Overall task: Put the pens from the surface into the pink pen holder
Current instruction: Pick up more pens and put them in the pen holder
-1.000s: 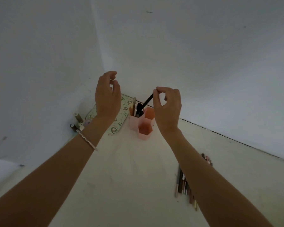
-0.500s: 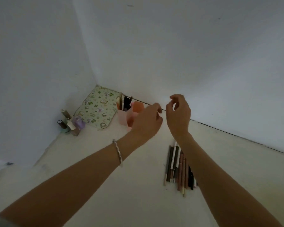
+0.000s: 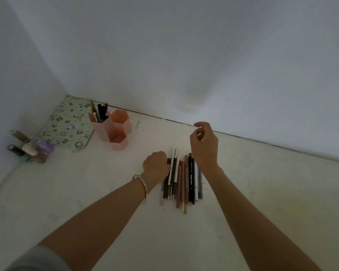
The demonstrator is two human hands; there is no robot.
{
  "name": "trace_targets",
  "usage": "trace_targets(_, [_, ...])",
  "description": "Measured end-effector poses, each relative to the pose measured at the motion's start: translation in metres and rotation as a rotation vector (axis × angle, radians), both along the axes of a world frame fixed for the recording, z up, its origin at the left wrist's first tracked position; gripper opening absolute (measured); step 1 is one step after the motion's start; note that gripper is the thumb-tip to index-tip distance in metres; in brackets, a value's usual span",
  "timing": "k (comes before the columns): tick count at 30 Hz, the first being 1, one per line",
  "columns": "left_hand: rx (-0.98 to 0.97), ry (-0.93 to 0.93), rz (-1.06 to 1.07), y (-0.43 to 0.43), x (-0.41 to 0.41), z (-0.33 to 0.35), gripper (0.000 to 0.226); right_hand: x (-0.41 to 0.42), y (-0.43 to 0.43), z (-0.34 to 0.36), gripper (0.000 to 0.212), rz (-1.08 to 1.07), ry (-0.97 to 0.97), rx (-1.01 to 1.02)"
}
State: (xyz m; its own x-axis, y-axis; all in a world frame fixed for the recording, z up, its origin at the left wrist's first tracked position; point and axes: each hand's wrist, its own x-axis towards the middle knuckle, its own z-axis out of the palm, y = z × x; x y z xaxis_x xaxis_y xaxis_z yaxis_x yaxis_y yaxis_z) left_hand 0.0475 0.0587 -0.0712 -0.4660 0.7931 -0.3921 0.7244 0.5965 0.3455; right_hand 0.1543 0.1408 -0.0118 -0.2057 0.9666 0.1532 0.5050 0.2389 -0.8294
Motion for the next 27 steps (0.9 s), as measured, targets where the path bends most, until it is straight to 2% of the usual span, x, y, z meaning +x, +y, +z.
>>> trace_targets(5, [-0.052, -0.052, 0.104, 0.003, 0.006, 0.000, 0.019, 0.001, -0.005, -0.009, 0.023, 0.033, 0.030, -0.053])
trace_targets(10, [-0.060, -0.267, 0.220, 0.005, 0.003, -0.002, 0.025, -0.001, 0.000, -0.013, 0.023, 0.056, 0.035, -0.090])
trace_targets(14, [0.044, -0.357, 0.284, 0.012, -0.027, 0.014, 0.032, -0.001, 0.009, -0.017, 0.020, 0.044, 0.005, -0.103])
trace_targets(17, [0.263, -0.370, 0.355, 0.019, -0.060, 0.040, 0.020, -0.009, 0.016, -0.023, 0.019, 0.084, -0.151, -0.183])
trace_targets(21, [0.527, -0.377, 0.421, 0.023, -0.085, 0.069, 0.013, -0.030, 0.017, -0.033, 0.022, 0.192, -0.533, -0.295])
trace_targets(23, [0.598, -0.398, 0.422, 0.020, -0.088, 0.076, 0.013, -0.039, 0.014, -0.039, 0.011, 0.255, -0.696, -0.275])
trace_targets(24, [0.622, -0.400, 0.416, 0.019, -0.089, 0.079, 0.013, -0.042, 0.012, -0.041, 0.003, 0.275, -0.735, -0.271])
trace_targets(27, [0.684, -0.357, 0.382, 0.013, -0.089, 0.081, 0.013, -0.049, 0.007, -0.048, 0.012, 0.286, -0.723, -0.289])
